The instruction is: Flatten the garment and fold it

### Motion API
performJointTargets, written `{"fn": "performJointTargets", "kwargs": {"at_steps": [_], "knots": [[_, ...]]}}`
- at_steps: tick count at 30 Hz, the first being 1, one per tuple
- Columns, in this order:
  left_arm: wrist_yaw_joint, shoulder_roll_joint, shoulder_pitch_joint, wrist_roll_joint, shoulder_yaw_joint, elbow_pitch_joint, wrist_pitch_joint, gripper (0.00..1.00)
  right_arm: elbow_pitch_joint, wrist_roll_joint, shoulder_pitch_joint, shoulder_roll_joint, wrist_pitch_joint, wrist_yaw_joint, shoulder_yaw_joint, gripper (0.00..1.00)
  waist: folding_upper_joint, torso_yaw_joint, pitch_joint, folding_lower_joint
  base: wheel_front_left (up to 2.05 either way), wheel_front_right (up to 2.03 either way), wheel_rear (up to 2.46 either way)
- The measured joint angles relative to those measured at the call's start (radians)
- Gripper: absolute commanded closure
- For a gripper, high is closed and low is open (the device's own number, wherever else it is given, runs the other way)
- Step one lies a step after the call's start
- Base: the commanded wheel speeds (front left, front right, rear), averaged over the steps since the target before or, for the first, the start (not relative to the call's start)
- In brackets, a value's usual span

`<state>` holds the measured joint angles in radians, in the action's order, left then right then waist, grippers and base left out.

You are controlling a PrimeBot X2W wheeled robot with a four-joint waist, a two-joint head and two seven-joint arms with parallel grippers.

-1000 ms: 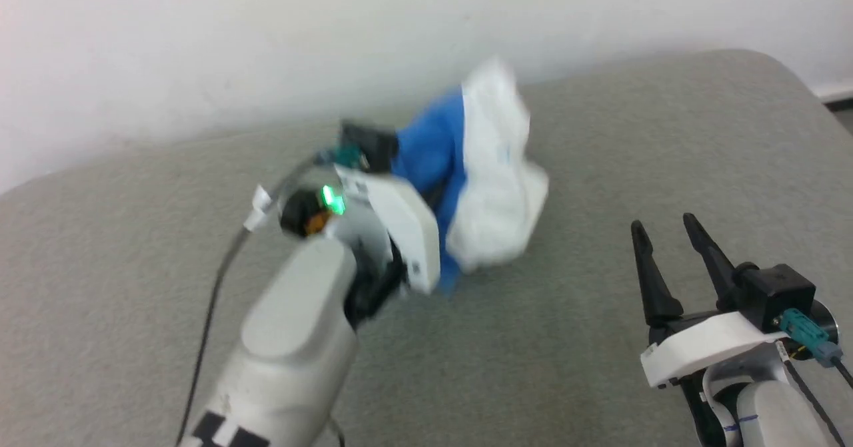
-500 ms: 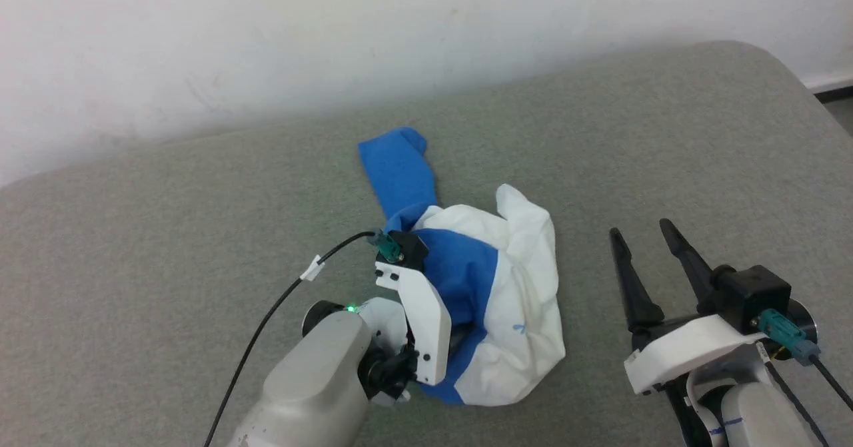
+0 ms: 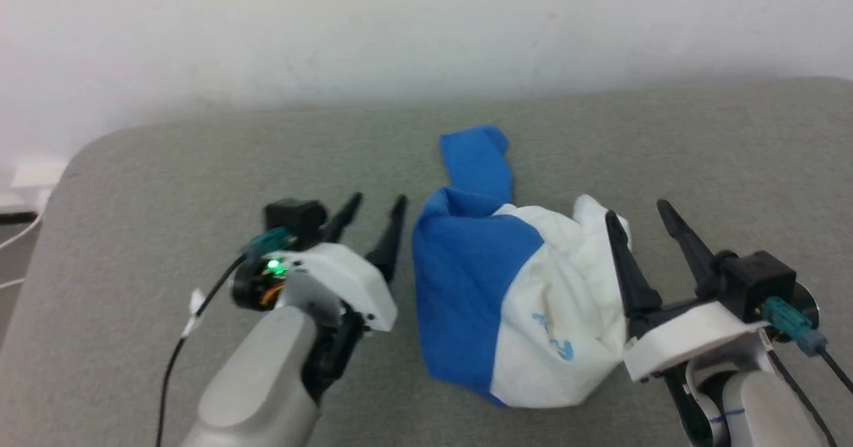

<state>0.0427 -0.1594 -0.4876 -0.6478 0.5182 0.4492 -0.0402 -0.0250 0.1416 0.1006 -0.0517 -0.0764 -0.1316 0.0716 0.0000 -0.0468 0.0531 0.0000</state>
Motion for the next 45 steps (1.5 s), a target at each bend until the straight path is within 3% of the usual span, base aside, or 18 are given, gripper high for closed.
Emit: {"fn": "performJointTargets", "kwargs": {"at_steps": [3, 7, 14, 19, 27, 28, 29, 30, 31, 39, 45], "knots": [[0.037, -0.031, 0.052, 0.024, -0.043, -0.065, -0.123, 0.00, 0.010, 0.011, 0.034, 0.000, 0.023, 0.000, 0.026, 0.00, 0.0000, 0.038, 0.005, 0.0000, 0.00, 0.00, 0.00], [0.076, -0.054, 0.111, 0.052, -0.084, -0.108, -0.196, 0.00, 0.012, 0.017, 0.109, 0.000, 0.081, 0.000, 0.078, 0.00, 0.0000, 0.086, 0.017, 0.0000, 0.00, 0.00, 0.00], [0.113, -0.048, 0.191, 0.172, -0.204, -0.240, -0.217, 0.00, -0.096, 0.060, 0.241, 0.002, 0.383, 0.000, 0.154, 0.00, 0.0000, 0.160, 0.053, 0.0001, 0.00, 0.00, 0.00], [0.098, 0.014, 0.256, 0.246, -0.303, -0.311, -0.217, 0.00, -0.200, 0.076, 0.338, 0.001, 0.609, 0.000, 0.185, 0.00, 0.0000, 0.206, 0.089, 0.0001, 0.00, 0.00, 0.00], [0.028, 0.081, 0.286, 0.301, -0.381, -0.316, -0.217, 0.00, -0.337, -0.037, 0.399, 0.002, 0.928, 0.000, 0.234, 0.00, 0.0000, 0.276, 0.137, 0.0001, 0.00, 0.00, 0.00], [0.023, 0.086, 0.286, 0.305, -0.385, -0.314, -0.217, 0.00, -0.348, -0.044, 0.399, 0.002, 0.961, 0.000, 0.240, 0.06, 0.0000, 0.283, 0.141, 0.0002, 0.00, 0.00, 0.00], [0.018, 0.091, 0.287, 0.307, -0.389, -0.311, -0.217, 0.00, -0.353, -0.046, 0.398, 0.002, 0.984, 0.000, 0.248, 0.57, 0.0000, 0.290, 0.145, 0.0002, 0.00, 0.00, 0.00], [0.010, 0.094, 0.287, 0.307, -0.392, -0.308, -0.217, 0.00, -0.354, -0.046, 0.396, 0.002, 0.992, 0.000, 0.252, 0.84, 0.0000, 0.296, 0.148, 0.0001, 0.00, 0.00, 0.00], [0.005, 0.096, 0.287, 0.310, -0.395, -0.306, -0.217, 0.00, -0.348, -0.044, 0.395, 0.002, 0.989, 0.000, 0.252, 1.00, 0.0000, 0.302, 0.151, 0.0001, 0.00, 0.00, 0.00], [-0.017, 0.104, 0.302, 0.334, -0.422, -0.284, -0.217, 0.00, -0.227, 0.032, 0.394, 0.003, 0.792, 0.000, 0.198, 1.00, 0.0000, 0.291, 0.139, 0.0001, 0.00, 0.00, 0.00], [-0.026, 0.105, 0.312, 0.354, -0.438, -0.284, -0.217, 0.00, -0.046, 0.040, 0.329, 0.003, 0.687, 0.000, 0.025, 1.00, 0.0000, 0.256, 0.101, -0.0001, 0.00, 0.00, 0.00]]}}
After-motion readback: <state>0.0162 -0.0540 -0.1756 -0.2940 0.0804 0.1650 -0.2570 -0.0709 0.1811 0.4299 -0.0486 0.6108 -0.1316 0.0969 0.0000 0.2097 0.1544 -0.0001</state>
